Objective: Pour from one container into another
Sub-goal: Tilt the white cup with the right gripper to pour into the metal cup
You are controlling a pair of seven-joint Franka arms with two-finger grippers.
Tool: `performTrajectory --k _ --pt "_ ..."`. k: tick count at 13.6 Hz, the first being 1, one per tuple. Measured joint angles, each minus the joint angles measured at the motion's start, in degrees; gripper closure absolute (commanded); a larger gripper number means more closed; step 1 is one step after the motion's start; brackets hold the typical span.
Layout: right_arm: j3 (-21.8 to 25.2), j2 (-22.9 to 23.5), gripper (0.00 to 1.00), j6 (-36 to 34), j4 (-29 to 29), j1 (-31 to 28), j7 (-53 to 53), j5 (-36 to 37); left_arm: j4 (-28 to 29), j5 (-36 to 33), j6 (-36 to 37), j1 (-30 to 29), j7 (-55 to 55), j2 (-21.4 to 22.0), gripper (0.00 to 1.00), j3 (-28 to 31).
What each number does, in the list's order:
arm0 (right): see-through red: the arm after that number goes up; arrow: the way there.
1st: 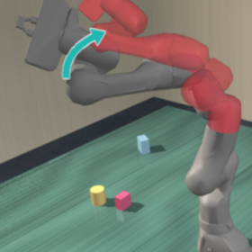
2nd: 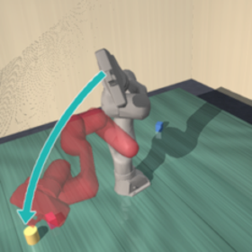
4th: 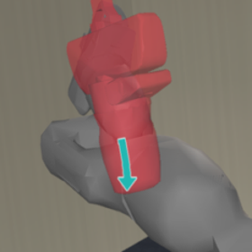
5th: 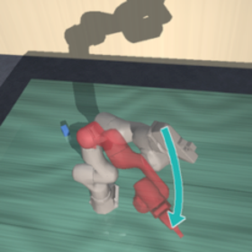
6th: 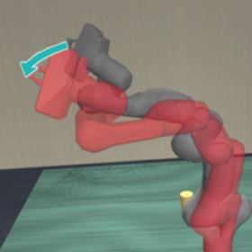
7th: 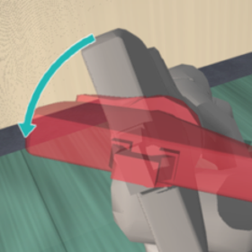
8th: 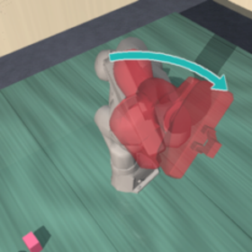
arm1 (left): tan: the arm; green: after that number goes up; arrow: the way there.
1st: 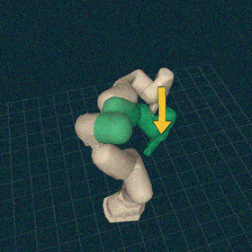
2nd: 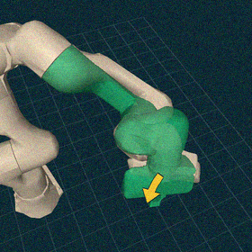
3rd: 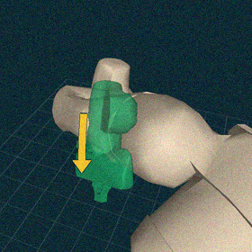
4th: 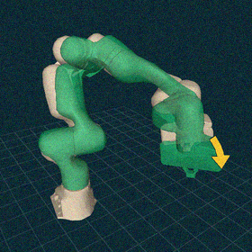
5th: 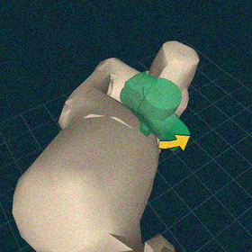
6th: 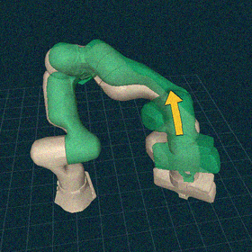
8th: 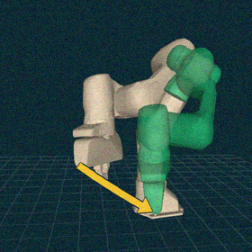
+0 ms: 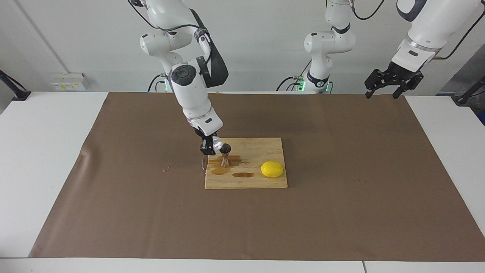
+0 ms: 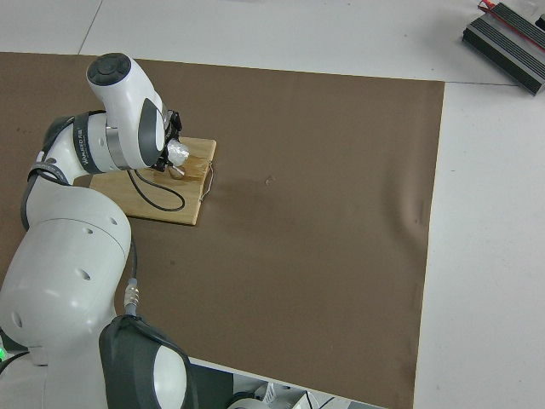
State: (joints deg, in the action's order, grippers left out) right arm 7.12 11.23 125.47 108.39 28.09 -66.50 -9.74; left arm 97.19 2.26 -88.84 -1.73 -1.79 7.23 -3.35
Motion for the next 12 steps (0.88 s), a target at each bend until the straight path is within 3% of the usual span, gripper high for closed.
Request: performTrajectory --k 12 --pt "0.2 0.0 0.52 0.0 0.0 -0.8 0.8 -0.3 0.0 0.0 0.0 0.0 0.0 0.0 0.00 0.0"
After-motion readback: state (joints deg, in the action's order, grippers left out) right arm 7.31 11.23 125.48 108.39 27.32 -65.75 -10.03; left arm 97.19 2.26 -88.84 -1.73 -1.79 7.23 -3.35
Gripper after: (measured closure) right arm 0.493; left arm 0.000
